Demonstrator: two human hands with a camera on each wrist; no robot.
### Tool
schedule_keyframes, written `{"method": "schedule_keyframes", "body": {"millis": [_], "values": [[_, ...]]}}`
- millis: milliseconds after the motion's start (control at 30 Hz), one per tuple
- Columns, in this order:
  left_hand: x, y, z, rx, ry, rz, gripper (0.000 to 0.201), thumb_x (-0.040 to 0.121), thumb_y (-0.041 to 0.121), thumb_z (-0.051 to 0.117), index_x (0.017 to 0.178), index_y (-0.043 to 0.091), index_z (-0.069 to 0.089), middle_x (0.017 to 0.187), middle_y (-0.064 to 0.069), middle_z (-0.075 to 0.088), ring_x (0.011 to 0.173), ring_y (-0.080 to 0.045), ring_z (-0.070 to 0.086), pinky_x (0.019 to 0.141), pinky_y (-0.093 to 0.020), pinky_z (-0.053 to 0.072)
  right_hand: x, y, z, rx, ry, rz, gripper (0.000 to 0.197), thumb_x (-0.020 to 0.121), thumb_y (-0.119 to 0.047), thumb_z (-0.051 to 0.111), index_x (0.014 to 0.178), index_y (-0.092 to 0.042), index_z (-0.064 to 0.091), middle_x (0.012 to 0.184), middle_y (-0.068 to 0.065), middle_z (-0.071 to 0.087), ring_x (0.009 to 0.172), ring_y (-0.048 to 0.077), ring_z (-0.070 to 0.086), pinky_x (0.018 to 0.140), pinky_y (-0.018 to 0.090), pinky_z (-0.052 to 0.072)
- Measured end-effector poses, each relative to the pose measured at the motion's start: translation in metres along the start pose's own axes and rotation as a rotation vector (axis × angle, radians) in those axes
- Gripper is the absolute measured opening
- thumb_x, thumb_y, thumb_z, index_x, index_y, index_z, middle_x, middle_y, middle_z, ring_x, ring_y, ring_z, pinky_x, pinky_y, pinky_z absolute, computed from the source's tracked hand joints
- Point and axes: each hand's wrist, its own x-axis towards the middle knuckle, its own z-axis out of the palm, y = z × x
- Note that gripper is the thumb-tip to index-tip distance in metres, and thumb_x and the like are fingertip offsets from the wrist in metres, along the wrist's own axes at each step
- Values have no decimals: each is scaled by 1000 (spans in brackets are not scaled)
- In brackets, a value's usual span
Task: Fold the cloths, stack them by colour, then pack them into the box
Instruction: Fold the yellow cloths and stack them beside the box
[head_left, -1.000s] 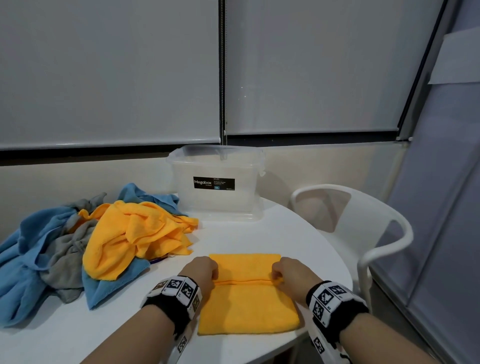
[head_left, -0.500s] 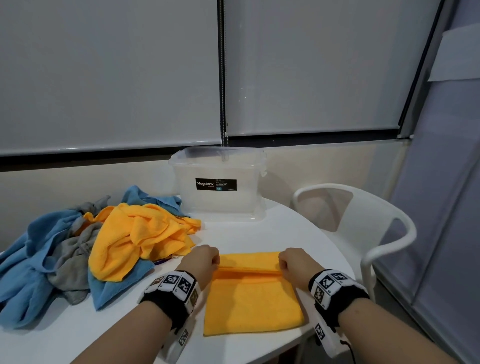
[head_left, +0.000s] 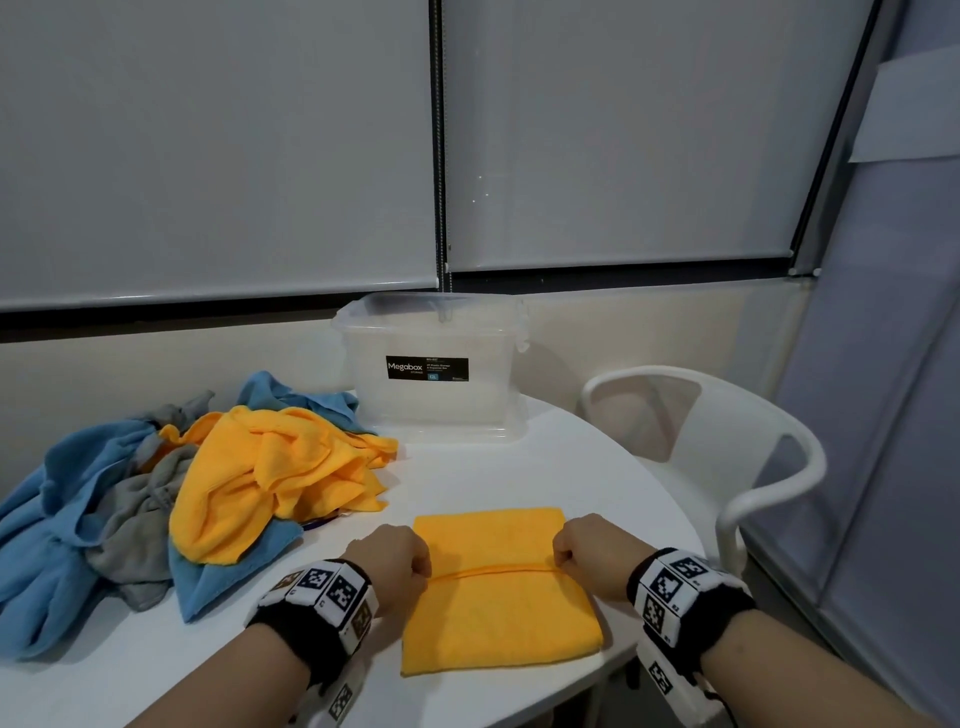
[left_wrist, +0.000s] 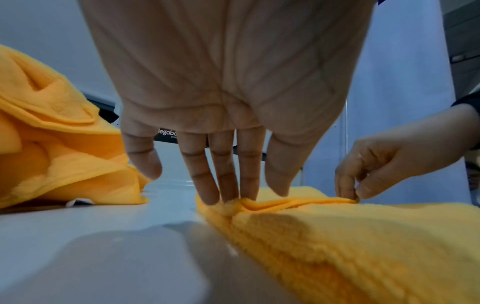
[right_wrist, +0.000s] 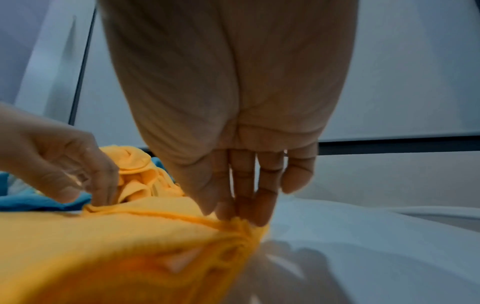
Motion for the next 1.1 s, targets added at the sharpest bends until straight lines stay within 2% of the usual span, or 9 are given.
{"method": "schedule_keyframes", "body": {"millis": [133,233,367,433,533,600,667,867,1100], "values": [[-2,7,-11,23,31,48,41,89,50,54,124,28,57,128,6,51,115,-17,52,101,-35,40,-1,-15,-12,-105,52,21,22,93,-11,38,102,-10,58,97,5,50,88,24,49,76,33,39],[9,21,-10,38,-6,103,74,90,57,49,149,19,26,155,1,26,139,-20,31,114,-35,29,4,-34,-13,-43,145,-71,31,99,-24,38,124,-9,49,122,9,49,111,26,48,91,35,39],[27,40,8,78,-82,71,91,91,63,38,153,14,-7,160,-2,-10,148,-20,-3,121,-39,7,24,-55,0,5,-78,-29,69,100,-41,38,151,-4,10,159,12,8,147,29,8,118,40,17],[35,40,21,108,-134,13,91,90,68,30,152,13,-9,160,-3,-14,148,-22,-7,121,-42,5,34,-54,8,-42,-186,31,80,99,-50,33,151,-5,-6,160,11,-11,148,27,-6,120,41,9],[41,27,34,121,-224,-1,104,78,82,15,152,14,-13,158,-2,-20,148,-22,-11,119,-44,4,39,-39,13,-68,-300,92,100,87,-73,23,150,-5,-14,158,10,-19,147,27,-12,120,42,5],[41,17,37,103,-235,51,116,64,92,3,151,17,-16,157,3,-24,147,-18,-15,119,-45,2,35,-29,13,-57,-332,72,133,50,-92,4,149,-6,-17,157,10,-22,147,26,-15,120,41,3],[39,11,37,80,-233,83,141,32,97,-16,150,19,-17,156,6,-26,146,-16,-16,119,-46,1,30,-24,12,-50,-344,42,149,24,-88,-7,148,-6,-18,156,10,-24,146,25,-16,120,40,1],[52,8,37,70,-217,84,153,16,95,-25,150,21,-18,155,7,-28,146,-15,-17,118,-48,-1,45,-16,18,-46,-314,31,159,16,-93,-16,149,-6,-17,156,10,-25,146,24,-17,120,42,3],[48,6,29,88,-243,80,152,16,93,-28,150,21,-19,155,6,-28,146,-14,-16,118,-47,-2,34,-15,11,-100,-312,55,142,30,-85,-13,149,-7,-17,157,8,-23,147,22,-16,119,43,-1]]}}
